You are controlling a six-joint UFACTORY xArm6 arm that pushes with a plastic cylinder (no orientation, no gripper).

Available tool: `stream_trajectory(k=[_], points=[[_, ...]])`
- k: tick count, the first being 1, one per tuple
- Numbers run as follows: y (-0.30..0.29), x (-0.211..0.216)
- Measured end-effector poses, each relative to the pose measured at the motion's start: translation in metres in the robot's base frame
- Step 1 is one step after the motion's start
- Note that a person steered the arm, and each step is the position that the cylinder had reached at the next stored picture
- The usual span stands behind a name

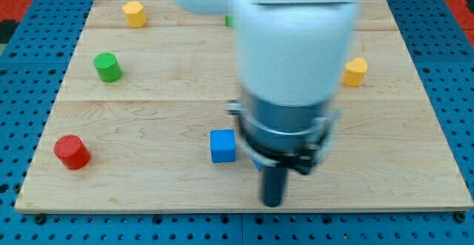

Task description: Slide the red circle right and a bit up

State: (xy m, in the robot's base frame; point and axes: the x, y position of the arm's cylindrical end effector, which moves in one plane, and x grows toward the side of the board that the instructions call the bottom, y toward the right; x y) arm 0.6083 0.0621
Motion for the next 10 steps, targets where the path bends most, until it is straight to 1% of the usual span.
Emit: stream_trajectory(k=[1, 2, 3, 4, 5, 6, 7, 8, 9, 10], points=[[0.016, -0.032], [-0.007, -0.059], [-0.028, -0.061], [-0.008, -0.035], [-0.056, 0.01], [-0.215, -0.005], [-0.351, -0.035], [-0.351, -0.055], [-0.245, -0.052], [-0.167, -0.057]])
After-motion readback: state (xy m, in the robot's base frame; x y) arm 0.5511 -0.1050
